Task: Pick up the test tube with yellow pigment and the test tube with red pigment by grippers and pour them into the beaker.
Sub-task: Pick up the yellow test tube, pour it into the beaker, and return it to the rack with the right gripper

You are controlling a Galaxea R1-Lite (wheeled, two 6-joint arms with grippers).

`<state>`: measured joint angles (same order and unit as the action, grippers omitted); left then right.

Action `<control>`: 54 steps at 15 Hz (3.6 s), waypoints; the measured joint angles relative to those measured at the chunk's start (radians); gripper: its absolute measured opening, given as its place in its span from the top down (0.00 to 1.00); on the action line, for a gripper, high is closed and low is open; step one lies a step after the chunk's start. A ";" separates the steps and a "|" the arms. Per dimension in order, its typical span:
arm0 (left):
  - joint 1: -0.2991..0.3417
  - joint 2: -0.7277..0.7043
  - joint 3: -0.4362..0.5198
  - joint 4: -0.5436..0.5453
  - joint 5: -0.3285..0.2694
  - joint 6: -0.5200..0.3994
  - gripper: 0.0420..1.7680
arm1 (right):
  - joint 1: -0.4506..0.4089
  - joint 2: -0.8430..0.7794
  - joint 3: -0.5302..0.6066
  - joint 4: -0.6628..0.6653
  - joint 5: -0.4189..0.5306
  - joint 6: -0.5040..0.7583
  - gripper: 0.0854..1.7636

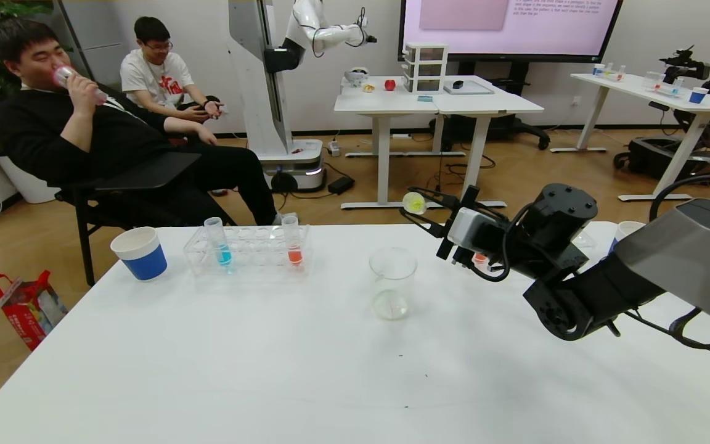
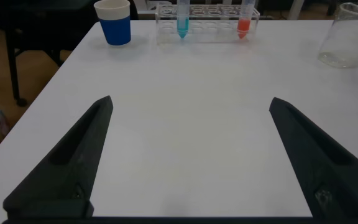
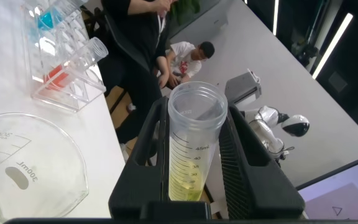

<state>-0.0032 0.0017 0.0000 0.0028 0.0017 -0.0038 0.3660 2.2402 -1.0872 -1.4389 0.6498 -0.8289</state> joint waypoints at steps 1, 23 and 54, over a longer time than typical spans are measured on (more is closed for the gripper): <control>0.000 0.000 0.000 0.000 0.000 0.000 0.01 | 0.000 0.012 -0.009 -0.004 0.000 -0.022 0.76; 0.000 0.000 0.000 0.000 0.000 0.000 0.01 | -0.022 0.175 -0.131 -0.097 0.132 -0.477 0.76; 0.000 0.000 0.000 0.000 0.000 0.000 0.01 | -0.029 0.129 -0.187 -0.067 0.098 -0.420 0.76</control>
<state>-0.0032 0.0017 0.0000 0.0032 0.0013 -0.0043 0.3366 2.3687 -1.2738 -1.5057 0.7474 -1.2489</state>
